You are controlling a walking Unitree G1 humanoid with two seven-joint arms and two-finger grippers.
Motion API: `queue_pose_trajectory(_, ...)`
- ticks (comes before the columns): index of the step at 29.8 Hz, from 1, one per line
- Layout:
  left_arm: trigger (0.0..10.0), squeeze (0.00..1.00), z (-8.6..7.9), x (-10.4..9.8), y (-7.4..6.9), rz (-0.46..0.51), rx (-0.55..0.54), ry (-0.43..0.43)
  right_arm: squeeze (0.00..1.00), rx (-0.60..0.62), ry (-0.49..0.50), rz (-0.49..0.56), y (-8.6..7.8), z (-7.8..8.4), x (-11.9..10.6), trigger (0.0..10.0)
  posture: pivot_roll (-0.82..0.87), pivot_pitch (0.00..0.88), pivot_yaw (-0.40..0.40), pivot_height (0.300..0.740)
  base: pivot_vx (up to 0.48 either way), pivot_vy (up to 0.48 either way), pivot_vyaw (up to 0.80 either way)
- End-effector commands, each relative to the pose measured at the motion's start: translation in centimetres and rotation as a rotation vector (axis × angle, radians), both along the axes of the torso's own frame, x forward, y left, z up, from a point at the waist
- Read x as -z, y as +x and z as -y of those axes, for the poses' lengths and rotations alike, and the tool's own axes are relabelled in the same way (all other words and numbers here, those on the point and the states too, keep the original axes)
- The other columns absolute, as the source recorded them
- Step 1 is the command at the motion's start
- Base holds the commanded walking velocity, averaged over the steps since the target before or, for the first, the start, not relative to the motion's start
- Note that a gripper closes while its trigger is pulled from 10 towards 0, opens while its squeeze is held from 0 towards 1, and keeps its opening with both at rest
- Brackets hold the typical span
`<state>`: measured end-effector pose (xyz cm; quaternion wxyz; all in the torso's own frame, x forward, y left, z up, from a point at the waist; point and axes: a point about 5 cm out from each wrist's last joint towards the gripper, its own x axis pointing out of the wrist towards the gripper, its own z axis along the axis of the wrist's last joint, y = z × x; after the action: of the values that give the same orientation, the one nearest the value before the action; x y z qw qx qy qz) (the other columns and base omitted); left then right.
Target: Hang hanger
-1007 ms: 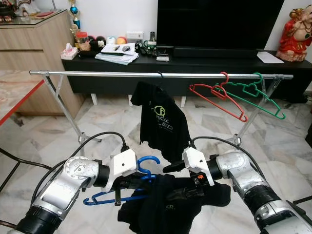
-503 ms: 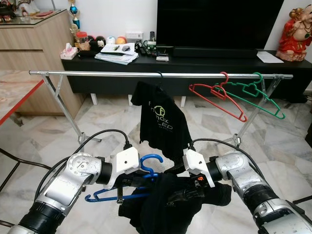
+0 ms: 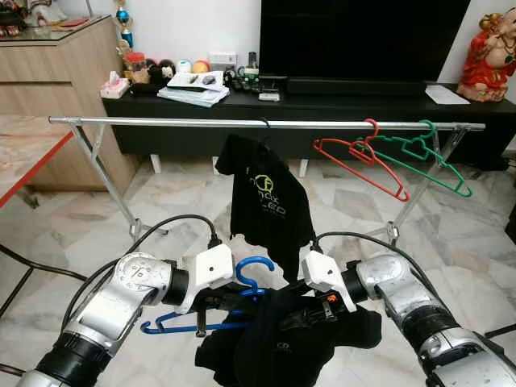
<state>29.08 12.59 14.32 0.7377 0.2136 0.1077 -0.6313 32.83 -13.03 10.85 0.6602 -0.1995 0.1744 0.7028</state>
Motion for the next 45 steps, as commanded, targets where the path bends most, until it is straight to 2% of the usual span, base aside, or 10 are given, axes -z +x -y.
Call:
queue_pose_trajectory(1, 10.0, 0.0, 0.29, -1.86, 0.7, 0.065, 0.005, -0.032, 0.0, -0.015, -0.035, -0.009, -0.19, -0.06, 0.47, 0.0, 0.08, 0.0, -0.03, 0.74, 0.0, 0.0, 0.0)
queue_pose_trajectory(40, 10.0, 0.0, 0.33, -2.08, 1.34, 0.096, -0.022, -0.017, 0.0, 0.029, -0.053, -0.006, -0.35, 0.47, 1.23, 0.0, 0.07, 0.0, -0.027, 0.74, 0.0, 0.0, 0.0)
queue_pose_trajectory(41, 10.0, 0.41, 0.27, -2.05, 1.47, 0.097, -0.03, -0.016, 0.0, 0.029, -0.055, -0.005, -0.34, 0.49, 1.21, 0.0, 0.07, 0.0, -0.028, 0.74, 0.0, 0.0, 0.0)
queue_pose_trajectory(42, 10.0, 0.41, 0.23, -2.02, 1.57, 0.097, -0.037, -0.016, 0.0, 0.03, -0.057, -0.004, -0.33, 0.51, 1.21, 0.0, 0.07, 0.0, -0.028, 0.74, 0.0, 0.0, 0.0)
queue_pose_trajectory(43, 10.0, 1.0, 0.09, -1.92, 1.66, 0.089, -0.044, -0.013, 0.0, 0.031, -0.061, -0.002, -0.3, 0.57, 1.19, 0.0, 0.07, 0.0, -0.028, 0.74, 0.0, 0.0, 0.0)
queue_pose_trajectory(45, 10.0, 1.0, -0.06, -1.85, 1.62, 0.084, -0.042, -0.004, 0.0, 0.033, -0.066, 0.0, -0.27, 0.66, 1.16, 0.0, 0.07, 0.0, -0.031, 0.74, 0.0, 0.0, 0.0)
